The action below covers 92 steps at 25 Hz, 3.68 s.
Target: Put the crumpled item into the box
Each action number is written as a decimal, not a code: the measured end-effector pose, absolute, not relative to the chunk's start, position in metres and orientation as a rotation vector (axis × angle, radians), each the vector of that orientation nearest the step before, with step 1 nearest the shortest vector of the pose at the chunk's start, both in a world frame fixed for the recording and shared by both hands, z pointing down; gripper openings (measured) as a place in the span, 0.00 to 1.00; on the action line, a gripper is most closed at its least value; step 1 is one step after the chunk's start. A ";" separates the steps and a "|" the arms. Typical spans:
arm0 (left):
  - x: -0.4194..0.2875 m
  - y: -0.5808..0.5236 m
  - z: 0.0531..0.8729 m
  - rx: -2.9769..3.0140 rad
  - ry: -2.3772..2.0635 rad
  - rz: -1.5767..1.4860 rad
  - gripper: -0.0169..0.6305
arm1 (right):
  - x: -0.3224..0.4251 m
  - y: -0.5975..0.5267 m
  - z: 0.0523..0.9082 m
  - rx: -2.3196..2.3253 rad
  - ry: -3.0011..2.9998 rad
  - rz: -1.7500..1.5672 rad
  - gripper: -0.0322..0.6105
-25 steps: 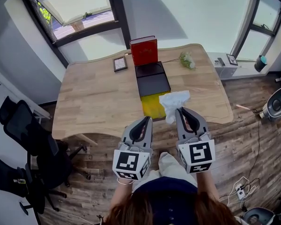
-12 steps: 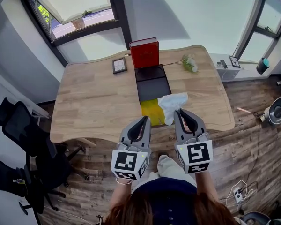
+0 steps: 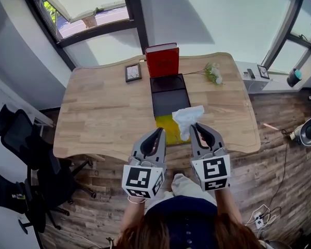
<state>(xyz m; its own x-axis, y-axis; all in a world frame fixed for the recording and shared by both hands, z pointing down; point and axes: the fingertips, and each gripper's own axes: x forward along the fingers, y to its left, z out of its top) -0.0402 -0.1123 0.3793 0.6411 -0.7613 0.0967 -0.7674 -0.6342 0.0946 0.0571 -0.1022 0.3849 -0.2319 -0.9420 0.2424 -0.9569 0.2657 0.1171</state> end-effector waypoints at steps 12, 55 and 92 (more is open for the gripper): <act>-0.037 -0.136 0.381 2.693 -1.348 0.088 0.07 | 0.053 -0.133 0.423 1.568 -2.266 0.072 0.11; -0.041 -0.191 0.406 2.549 -1.462 0.167 0.07 | 0.022 -0.187 0.625 0.947 -2.063 0.180 0.11; -0.066 -0.198 0.417 2.491 -1.503 0.205 0.07 | 0.015 -0.202 0.683 0.814 -1.938 0.305 0.21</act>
